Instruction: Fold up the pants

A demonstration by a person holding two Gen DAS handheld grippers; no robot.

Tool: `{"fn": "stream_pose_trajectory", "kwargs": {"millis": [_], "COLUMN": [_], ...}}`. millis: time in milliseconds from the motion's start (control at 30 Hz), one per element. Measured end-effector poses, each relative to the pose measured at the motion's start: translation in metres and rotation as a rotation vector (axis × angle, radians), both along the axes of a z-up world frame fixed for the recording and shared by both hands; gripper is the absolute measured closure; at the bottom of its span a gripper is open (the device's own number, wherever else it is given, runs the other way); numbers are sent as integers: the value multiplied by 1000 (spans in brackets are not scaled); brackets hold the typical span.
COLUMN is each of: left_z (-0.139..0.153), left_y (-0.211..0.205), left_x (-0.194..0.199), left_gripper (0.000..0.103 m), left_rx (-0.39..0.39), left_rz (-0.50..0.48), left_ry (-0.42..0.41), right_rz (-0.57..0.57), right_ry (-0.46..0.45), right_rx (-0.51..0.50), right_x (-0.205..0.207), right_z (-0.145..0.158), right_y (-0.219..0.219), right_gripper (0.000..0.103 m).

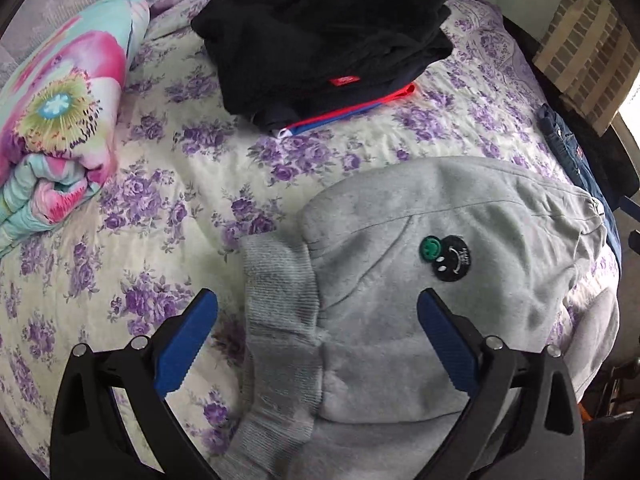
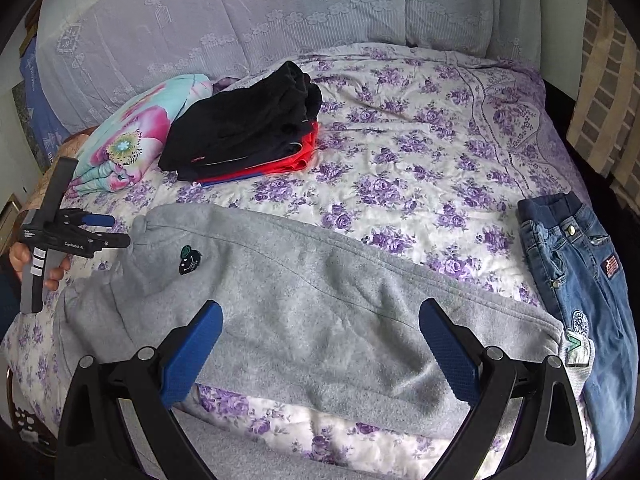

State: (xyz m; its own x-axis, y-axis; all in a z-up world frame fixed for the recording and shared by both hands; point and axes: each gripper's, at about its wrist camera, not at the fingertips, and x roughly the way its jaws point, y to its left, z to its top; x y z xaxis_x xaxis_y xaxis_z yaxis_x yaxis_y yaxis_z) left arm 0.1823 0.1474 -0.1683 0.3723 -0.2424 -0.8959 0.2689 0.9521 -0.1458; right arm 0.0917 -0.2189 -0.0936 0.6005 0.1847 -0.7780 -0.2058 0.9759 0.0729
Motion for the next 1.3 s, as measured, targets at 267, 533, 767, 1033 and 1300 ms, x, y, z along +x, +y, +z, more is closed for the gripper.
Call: {"fn": "stream_pose_trajectory", "kwargs": {"millis": [267,533,767,1033,1300], "left_z": [-46,-46,-27,-4,4], "left_y": [12,-16,-36,-19,-12], "left_x": [28,27,18,5,0], "left_gripper": [5,48,79,79,79], "left_rx": [-158,-91,-67,-130,-131], "left_rz": [-21,-95,-106,33,183], "left_ry": [140,95,47,11,0], "right_rz": [-69,-221,-492,-691,-497], "right_ry": [70,92,191,202,222], "right_rx": [25,-159,-160,192,119], "right_x": [15,-2,-22,-37,-13], "right_z": [-12,-7,-36,-95,-103], "right_y": [-17,-114,-241,-307,-298], "right_gripper": [4,4,4,4,84]}}
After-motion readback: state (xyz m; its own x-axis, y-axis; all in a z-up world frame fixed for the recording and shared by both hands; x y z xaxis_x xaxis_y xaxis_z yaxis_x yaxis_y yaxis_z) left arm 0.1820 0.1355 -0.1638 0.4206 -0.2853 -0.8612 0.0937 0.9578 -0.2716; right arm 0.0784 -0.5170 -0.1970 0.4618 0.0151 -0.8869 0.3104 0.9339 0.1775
